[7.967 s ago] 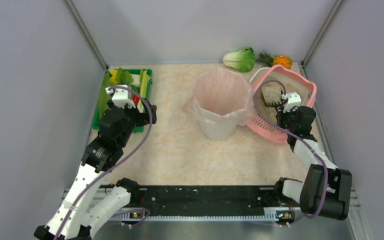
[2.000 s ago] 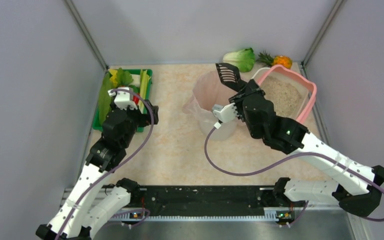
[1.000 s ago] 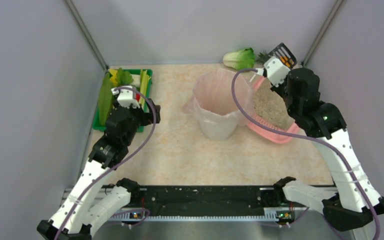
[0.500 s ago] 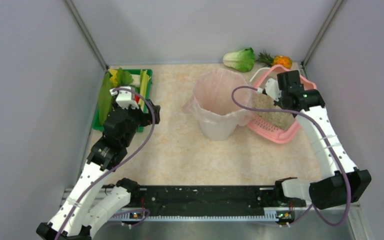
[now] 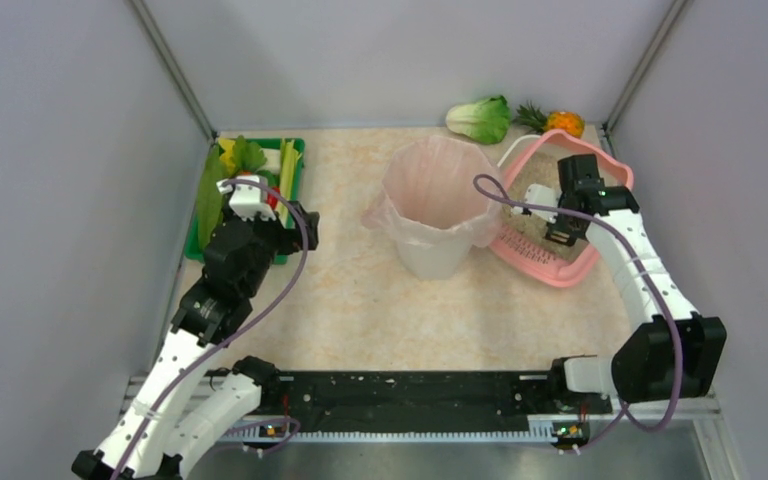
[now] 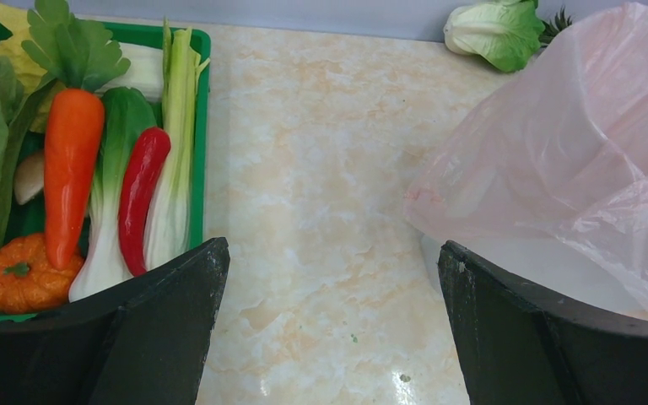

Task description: Clean the litter box

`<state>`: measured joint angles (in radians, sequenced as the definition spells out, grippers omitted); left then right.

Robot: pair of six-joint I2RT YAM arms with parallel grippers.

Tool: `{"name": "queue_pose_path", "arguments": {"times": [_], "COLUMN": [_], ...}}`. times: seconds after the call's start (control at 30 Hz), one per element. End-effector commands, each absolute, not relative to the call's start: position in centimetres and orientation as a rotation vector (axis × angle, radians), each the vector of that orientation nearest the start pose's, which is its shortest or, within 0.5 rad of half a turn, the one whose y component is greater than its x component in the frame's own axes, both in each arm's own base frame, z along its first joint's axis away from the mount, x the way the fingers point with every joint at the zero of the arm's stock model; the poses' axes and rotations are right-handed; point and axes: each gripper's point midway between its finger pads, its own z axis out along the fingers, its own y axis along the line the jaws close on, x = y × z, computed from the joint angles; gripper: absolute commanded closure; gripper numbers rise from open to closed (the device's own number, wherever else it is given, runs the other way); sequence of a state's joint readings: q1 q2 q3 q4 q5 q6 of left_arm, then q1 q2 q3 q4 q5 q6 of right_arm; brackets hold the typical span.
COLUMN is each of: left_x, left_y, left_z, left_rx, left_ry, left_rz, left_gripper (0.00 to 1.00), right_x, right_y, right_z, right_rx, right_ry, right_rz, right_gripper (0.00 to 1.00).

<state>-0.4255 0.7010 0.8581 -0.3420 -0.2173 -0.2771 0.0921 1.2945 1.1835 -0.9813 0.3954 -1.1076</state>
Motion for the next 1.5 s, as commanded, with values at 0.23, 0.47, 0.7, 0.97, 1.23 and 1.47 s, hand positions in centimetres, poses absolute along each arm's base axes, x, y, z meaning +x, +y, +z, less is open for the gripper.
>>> {"name": "queue_pose_path", "arguments": {"times": [0.23,0.47,0.7,0.97,1.23,1.47], "left_x": [26.8,27.1,27.2,27.2,27.3,27.4], "left_y": [-9.0,-8.8,-8.9,-8.5,-8.1,-7.7], "left_z": [30.9,31.1,31.0,31.4,31.8,32.2], "left_rx": [-0.027,-0.021,-0.029,-0.046,-0.068,-0.085], "left_ry": [1.697,1.690,1.695,1.698,1.702,1.701], "left_rz": [-0.320,-0.298,-0.304,-0.283,-0.264,-0.246], "left_gripper": [0.01,0.01,0.01,0.01,0.01,0.01], "right_x": [30.0,30.2,31.6,33.4,34.6,35.4], "right_y": [-7.5,-6.1,-3.6,-1.2,1.2,3.8], "right_z": [14.9,12.7,10.8,8.0,5.6,4.5], "right_rx": [-1.706,-1.737,-1.718,-1.713,-1.685,-1.587], "right_ry": [2.395,2.352,2.302,2.264,2.210,2.143], "right_rz": [-0.700,-0.577,-0.394,-0.214,-0.053,0.134], "right_gripper": [1.00,1.00,1.00,1.00,1.00,1.00]}}
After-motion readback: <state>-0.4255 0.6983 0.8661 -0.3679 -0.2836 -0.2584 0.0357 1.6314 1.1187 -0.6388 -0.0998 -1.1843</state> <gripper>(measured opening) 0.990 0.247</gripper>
